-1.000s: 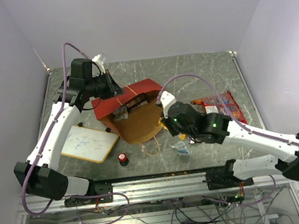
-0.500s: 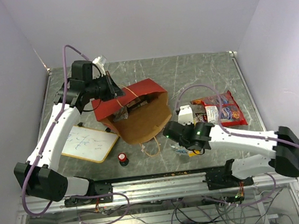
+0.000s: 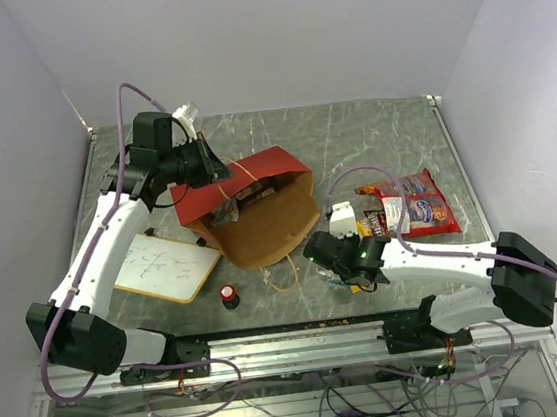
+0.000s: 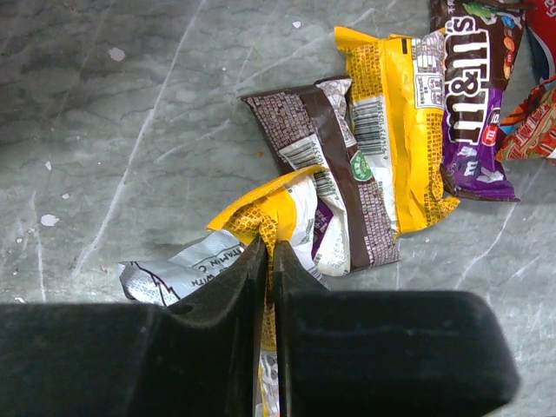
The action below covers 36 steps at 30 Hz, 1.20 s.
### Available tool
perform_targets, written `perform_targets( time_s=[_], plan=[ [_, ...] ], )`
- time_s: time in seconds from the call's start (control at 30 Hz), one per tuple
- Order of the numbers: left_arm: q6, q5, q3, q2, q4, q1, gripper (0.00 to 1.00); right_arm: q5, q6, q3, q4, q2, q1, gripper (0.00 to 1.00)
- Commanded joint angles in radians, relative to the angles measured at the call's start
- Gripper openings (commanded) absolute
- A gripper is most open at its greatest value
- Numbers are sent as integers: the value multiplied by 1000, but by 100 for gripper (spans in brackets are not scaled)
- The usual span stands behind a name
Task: Take the snacks out of the paper bag
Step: Place the snack at the center of the board, then take out the snack from the paper bag.
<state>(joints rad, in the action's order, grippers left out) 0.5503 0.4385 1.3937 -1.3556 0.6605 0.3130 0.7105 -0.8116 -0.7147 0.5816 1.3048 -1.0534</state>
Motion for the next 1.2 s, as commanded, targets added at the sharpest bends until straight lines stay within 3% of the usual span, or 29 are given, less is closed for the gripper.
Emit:
perform_targets(
  time_s=[0.0, 0.2, 0.33, 0.47, 0.7, 0.93, 1.17],
  plan=[
    [0, -5, 0, 24, -23, 0, 7, 15, -47, 17, -4, -31, 3, 10],
    [-4, -8, 2, 23, -18, -1, 7, -47, -21, -67, 108, -77, 3, 28],
    [-10, -9, 7, 19, -16, -2, 7, -76, -20, -98, 205, -145, 2, 32],
    [-21, -9, 13, 17, -6, -2, 7, -123, -12, -89, 199, -228, 3, 36],
    [-37, -9, 50, -1, 16, -2, 7, -221, 102, -62, -76, -243, 3, 42],
    [-38, -15, 65, -4, 15, -2, 7, -374, 441, -201, -271, -115, 1, 45],
    [-23, -6, 89, -13, 28, -3, 7, -573, 806, -185, -507, -109, 1, 46]
  ],
)
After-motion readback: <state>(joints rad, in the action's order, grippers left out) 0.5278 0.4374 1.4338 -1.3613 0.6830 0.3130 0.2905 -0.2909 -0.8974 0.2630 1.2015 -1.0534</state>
